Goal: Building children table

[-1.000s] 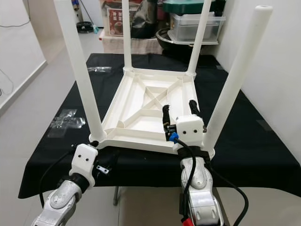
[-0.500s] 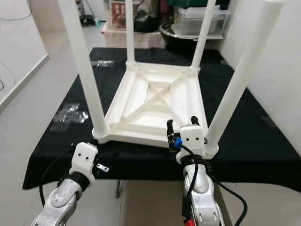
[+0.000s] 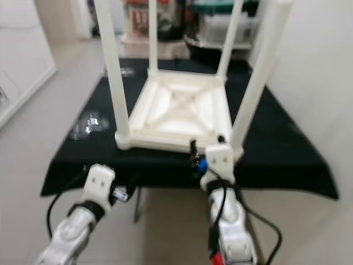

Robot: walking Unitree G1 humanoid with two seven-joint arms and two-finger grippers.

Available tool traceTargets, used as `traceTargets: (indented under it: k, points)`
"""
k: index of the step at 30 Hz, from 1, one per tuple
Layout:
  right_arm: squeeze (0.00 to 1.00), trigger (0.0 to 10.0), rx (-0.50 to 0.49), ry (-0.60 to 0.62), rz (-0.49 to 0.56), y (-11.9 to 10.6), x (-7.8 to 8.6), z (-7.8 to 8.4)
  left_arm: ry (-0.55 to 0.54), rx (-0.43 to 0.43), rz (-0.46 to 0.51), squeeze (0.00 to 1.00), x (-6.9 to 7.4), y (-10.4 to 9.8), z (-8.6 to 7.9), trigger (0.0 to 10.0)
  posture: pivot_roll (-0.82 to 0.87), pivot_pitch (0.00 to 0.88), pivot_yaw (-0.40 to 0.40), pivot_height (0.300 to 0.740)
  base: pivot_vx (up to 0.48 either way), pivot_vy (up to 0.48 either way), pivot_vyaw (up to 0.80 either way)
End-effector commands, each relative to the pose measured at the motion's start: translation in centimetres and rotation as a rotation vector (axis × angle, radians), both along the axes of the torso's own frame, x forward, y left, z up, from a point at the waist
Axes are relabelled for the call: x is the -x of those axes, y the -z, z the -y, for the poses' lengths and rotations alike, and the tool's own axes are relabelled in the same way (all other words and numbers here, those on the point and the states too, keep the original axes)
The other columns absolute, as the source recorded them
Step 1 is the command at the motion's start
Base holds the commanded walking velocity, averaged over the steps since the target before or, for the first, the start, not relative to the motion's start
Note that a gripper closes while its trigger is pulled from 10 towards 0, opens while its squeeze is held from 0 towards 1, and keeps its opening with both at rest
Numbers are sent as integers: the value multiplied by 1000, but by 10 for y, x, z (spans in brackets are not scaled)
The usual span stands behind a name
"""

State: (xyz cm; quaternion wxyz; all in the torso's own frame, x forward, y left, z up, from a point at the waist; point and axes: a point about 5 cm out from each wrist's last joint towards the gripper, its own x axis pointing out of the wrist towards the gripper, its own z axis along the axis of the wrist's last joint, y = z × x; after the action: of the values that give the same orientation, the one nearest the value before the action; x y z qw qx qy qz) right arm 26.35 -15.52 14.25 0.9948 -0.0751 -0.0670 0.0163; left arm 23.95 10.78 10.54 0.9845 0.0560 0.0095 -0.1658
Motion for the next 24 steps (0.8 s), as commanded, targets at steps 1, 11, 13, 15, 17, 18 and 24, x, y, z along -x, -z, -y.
traceTargets:
  k: [1, 11, 13, 15, 17, 18, 24]
  points:
    - [0, 10000, 7, 1, -9, 1, -1, 3, -3, -1, -12, 0, 1, 2, 1, 10000, 72, 0, -60, 740, 0, 0, 0]
    - [0, 10000, 20, 15, -42, 6, -2, 8, 3, -10, -16, 0, 2, 1, 2, 10000, 71, 0, -64, 740, 0, 0, 0]
    - [0, 10000, 27, 11, -45, 6, -3, 7, 12, -15, -9, 0, 2, 0, 3, 10000, 70, 0, -65, 740, 0, 0, 0]
    - [0, 10000, 30, 10, -44, 6, -3, 8, 14, -19, -9, 0, 2, 0, 4, 10000, 71, 0, -66, 740, 0, -259, 0]
    - [0, 10000, 30, 10, -47, 6, -3, 8, 17, -23, -8, 0, 3, 0, 5, 10000, 70, 0, -67, 740, 0, -334, 0]
    - [0, 10000, 30, 10, -47, 6, -3, 8, 17, -23, -8, 0, 3, 0, 5, 10000, 70, 0, -67, 740, 0, -409, 0]
    - [0, 10000, 38, 16, -54, 8, -4, 11, 22, -29, -5, 0, 3, 0, 6, 10000, 70, 0, -67, 740, 0, -441, 0]
